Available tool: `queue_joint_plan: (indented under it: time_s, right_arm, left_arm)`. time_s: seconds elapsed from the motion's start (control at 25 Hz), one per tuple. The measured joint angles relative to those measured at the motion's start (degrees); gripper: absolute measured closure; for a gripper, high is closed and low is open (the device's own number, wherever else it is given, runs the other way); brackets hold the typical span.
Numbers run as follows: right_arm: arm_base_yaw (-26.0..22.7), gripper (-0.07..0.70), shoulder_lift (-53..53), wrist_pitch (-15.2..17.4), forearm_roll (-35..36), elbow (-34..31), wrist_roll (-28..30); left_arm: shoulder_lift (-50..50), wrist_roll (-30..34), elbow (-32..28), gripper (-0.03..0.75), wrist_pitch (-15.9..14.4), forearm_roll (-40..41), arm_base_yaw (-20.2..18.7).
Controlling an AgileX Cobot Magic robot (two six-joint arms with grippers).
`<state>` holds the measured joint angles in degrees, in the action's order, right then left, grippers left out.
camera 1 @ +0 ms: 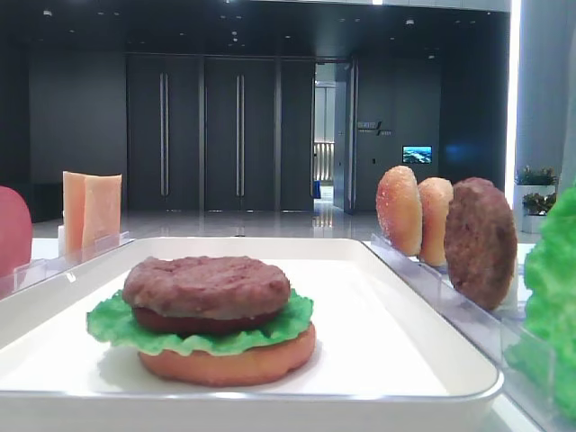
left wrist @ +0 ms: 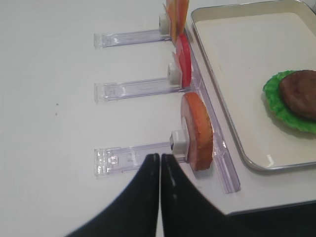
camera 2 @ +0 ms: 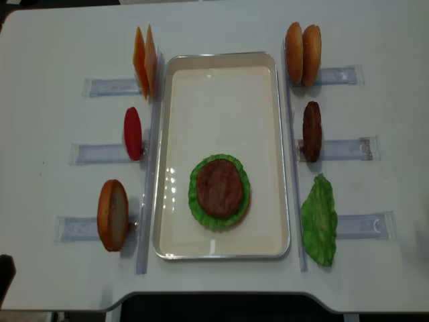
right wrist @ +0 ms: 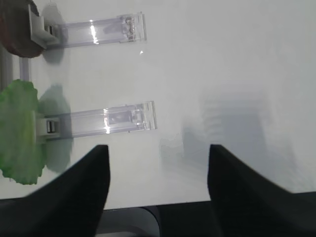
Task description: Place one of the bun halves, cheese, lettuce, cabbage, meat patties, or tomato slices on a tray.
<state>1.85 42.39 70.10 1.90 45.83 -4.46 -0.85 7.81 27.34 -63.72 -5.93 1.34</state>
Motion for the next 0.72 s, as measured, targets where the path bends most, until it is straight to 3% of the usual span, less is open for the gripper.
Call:
queue_joint_plan:
  time_s: [0.44, 0.72]
  right_arm:
    - [0.0, 0.216, -22.6, 0.1, 0.3, -12.9, -0.5]
    - [0.0, 0.216, -32.8, -1.1, -0.8, -14.6, -0.5]
  left_arm:
    - [0.0, 0.0, 0.0, 0.722, 0.0, 0.0, 0.0]
    - [0.0, 0.0, 0.0, 0.722, 0.0, 0.0, 0.0]
